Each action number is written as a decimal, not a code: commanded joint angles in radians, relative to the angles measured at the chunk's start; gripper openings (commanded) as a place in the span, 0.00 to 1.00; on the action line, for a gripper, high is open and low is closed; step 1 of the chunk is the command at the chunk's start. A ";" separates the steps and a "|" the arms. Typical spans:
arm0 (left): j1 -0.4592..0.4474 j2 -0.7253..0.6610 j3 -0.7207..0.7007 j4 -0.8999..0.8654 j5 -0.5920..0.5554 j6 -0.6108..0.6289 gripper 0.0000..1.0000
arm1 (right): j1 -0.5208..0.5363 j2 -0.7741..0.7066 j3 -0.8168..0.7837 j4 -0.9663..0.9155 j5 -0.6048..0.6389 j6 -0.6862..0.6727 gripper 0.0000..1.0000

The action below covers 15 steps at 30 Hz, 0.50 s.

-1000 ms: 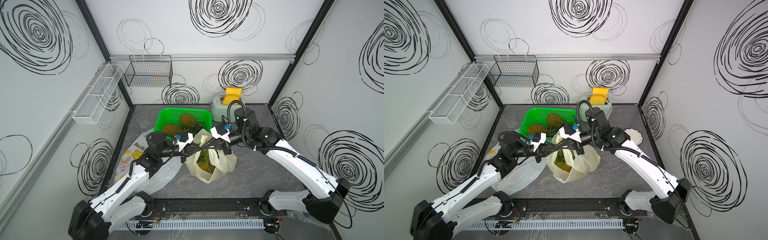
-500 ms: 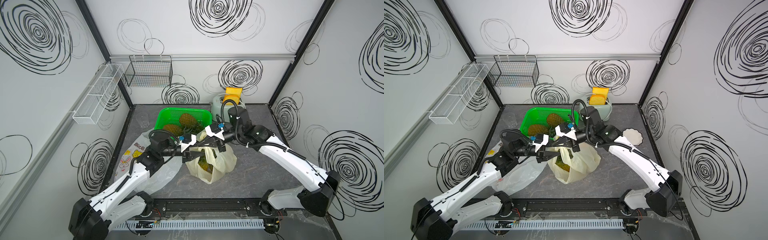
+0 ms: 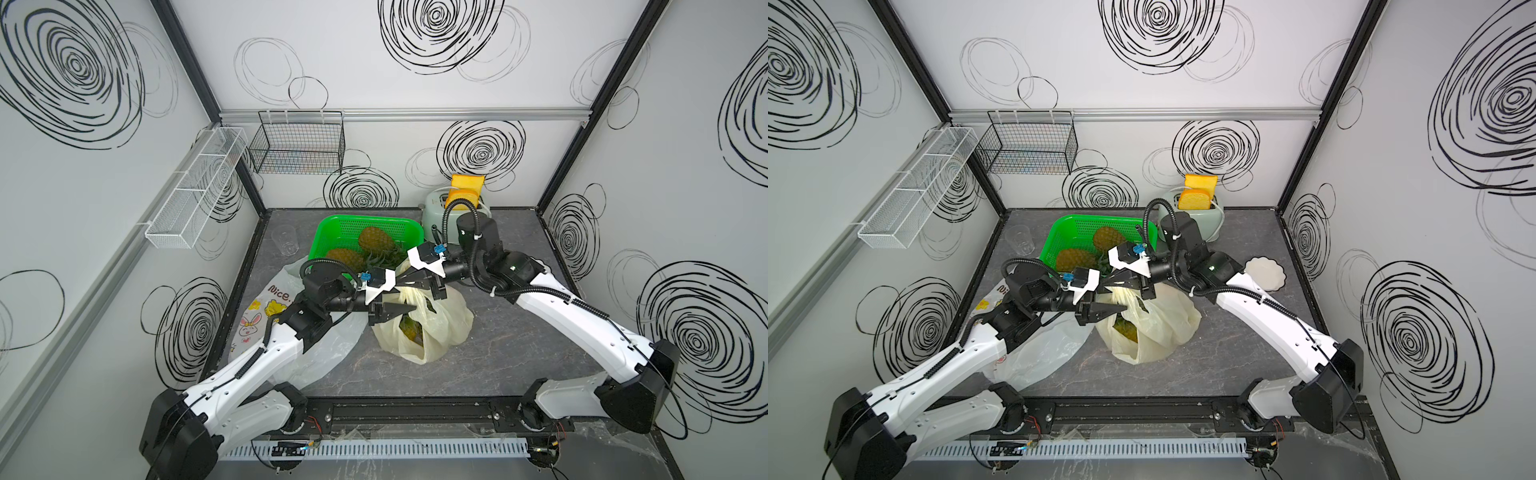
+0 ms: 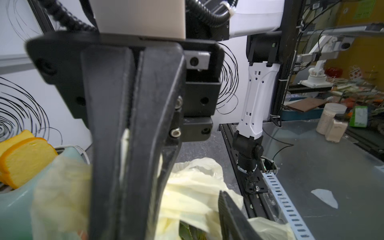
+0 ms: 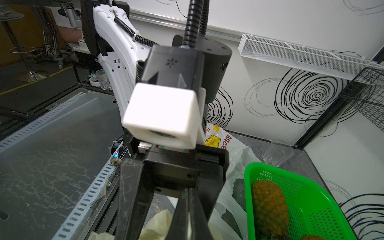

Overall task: Place the pineapple into a plastic bag & tie a knot
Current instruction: Cross the plastic bag at the center of the board.

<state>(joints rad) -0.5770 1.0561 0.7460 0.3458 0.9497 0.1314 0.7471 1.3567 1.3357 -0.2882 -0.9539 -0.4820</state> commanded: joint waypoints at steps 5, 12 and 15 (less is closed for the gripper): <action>-0.023 0.019 -0.009 0.138 -0.030 -0.043 0.23 | 0.012 -0.030 -0.044 0.085 0.009 0.039 0.00; -0.030 0.004 -0.029 0.162 -0.079 -0.011 0.06 | 0.011 -0.057 -0.002 0.057 0.041 0.123 0.50; -0.037 -0.003 -0.033 0.137 -0.095 0.035 0.05 | 0.009 -0.082 0.045 0.007 0.104 0.206 0.67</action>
<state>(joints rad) -0.6052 1.0729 0.7235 0.4274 0.8719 0.1131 0.7544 1.3239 1.3193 -0.2455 -0.8997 -0.3584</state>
